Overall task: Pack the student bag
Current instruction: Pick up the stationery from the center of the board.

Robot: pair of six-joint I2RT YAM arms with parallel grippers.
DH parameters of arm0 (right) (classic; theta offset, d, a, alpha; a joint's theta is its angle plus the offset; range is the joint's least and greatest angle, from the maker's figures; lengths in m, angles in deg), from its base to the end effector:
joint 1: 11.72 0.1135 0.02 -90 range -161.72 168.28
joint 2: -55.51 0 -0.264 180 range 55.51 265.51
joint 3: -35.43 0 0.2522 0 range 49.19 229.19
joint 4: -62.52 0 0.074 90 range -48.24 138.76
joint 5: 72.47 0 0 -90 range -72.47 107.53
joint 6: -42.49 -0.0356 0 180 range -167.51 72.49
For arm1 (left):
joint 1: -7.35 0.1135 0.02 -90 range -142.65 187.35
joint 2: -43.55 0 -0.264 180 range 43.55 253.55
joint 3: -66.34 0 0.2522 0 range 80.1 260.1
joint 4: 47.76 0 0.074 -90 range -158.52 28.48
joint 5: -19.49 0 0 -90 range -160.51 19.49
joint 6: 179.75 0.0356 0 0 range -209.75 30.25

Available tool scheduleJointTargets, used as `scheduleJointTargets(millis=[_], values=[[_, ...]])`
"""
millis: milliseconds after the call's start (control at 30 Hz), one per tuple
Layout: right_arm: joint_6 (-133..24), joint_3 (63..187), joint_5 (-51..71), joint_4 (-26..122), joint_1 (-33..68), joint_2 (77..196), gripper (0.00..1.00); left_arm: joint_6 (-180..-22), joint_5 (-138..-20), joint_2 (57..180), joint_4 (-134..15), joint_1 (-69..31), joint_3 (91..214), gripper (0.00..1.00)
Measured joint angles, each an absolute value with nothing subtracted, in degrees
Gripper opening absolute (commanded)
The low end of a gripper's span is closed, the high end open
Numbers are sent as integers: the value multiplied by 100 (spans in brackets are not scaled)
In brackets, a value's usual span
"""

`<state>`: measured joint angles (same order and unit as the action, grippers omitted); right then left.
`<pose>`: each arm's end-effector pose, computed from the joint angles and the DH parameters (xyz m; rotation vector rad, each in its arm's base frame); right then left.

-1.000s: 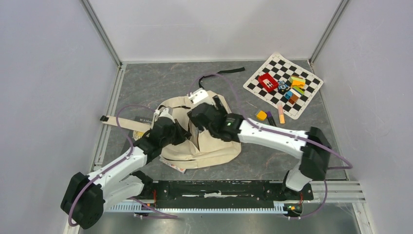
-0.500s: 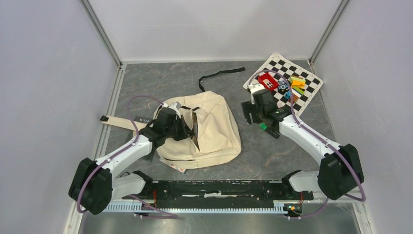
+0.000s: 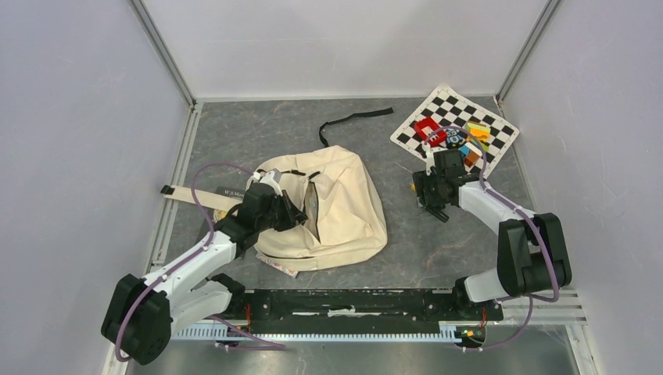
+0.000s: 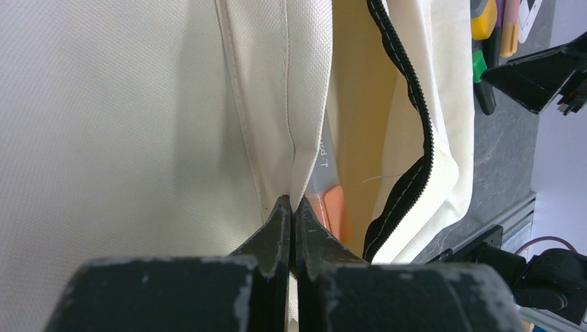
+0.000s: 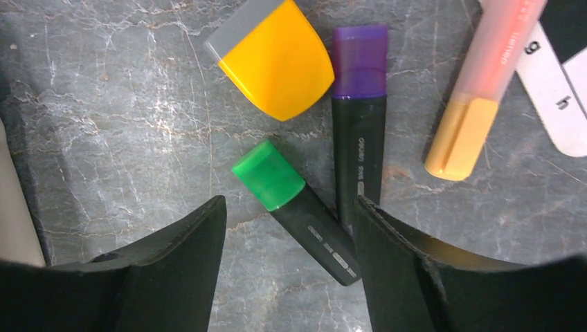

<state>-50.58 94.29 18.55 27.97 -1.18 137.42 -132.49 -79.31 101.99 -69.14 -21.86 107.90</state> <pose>0.2691 0.0494 0.1836 -0.1612 2.5722 0.0659 0.1797 -0.1067 0.1976 -0.1912 2.3618 -0.8220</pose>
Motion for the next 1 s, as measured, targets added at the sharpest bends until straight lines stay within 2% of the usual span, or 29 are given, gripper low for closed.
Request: scheduleJointTargets(millis=[600,1000], values=[[-5091,9274,1462,3011,-124,14175,50,-13339,-7857,9910,-6870,-2168,10628,2],[-5176,8907,1798,2904,169,13766,48,-13457,-7818,9785,-6866,-2168,10580,2]])
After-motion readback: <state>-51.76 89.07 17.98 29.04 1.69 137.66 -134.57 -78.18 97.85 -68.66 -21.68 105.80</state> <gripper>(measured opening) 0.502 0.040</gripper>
